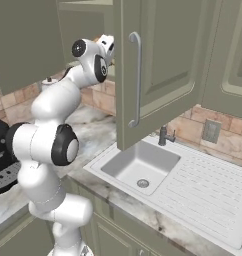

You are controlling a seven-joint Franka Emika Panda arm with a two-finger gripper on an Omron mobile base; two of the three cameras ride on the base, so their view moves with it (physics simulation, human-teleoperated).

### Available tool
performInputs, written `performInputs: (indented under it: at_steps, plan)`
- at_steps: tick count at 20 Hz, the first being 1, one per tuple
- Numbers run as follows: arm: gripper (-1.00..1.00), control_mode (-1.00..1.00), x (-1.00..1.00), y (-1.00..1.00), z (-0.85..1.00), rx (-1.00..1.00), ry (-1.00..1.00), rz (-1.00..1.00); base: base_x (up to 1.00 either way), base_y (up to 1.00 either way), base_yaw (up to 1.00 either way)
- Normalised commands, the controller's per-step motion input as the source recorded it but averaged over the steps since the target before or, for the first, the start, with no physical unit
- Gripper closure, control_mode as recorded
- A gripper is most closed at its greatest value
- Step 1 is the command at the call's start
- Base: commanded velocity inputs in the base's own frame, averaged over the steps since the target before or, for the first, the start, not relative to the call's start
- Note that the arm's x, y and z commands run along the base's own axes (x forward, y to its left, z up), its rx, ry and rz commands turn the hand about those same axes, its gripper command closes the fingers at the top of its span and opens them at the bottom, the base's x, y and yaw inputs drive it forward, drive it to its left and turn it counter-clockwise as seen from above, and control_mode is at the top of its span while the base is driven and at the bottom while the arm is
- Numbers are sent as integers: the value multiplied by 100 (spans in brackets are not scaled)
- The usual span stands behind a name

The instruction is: Organize the utensils by type. Pick up the wooden spoons from the counter and place them in the open cabinet. Then pick up the metallic utensils from the counter and place them in the open drawer.

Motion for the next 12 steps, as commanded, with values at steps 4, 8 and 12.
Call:
performInputs:
  at_steps: [4,8,12]
  plan:
    - [-100,-100,57,0,-34,0,-7,0,0,0,0]
    - [-100,-100,49,0,-32,0,-14,0,0,0,0]
    - [-100,-100,42,0,-15,0,-11,0,0,0,0]
